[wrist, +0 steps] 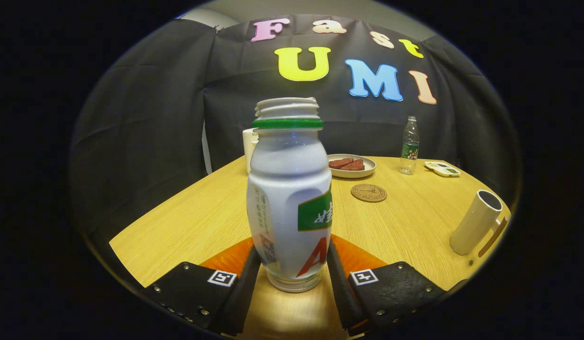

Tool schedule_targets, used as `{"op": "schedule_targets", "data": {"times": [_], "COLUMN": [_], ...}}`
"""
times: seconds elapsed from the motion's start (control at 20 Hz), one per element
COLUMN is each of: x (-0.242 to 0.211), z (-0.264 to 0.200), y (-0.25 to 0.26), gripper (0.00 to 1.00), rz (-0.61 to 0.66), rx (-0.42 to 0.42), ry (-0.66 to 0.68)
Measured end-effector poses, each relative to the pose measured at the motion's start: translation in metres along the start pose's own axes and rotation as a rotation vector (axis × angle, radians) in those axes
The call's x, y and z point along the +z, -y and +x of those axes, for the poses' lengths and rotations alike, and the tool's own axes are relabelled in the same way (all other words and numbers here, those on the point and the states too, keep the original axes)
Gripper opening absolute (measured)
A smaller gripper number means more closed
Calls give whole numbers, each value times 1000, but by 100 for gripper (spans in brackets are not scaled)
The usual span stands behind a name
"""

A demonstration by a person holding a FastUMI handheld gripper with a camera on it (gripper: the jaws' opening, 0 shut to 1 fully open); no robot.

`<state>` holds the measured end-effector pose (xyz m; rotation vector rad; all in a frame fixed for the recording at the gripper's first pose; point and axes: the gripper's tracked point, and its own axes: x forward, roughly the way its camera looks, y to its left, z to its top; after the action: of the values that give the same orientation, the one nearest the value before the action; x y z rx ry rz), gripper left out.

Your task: Take the bottle from table, then pour the juice into the cup, finally place the bottle on the coaster

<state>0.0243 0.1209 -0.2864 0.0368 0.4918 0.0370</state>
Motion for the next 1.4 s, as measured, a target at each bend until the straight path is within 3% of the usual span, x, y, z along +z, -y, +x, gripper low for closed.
{"op": "schedule_targets", "data": {"times": [0.2, 0.45, 1.05, 1.4], "x": [1, 19, 39, 45], "z": [2, -2, -13, -20], "y": [1, 12, 74, 94], "gripper": [66, 66, 66, 66], "rz": [-24, 9, 250, 454], "rx": [-5, -28, -122, -95], "ry": [-18, 7, 13, 15]}}
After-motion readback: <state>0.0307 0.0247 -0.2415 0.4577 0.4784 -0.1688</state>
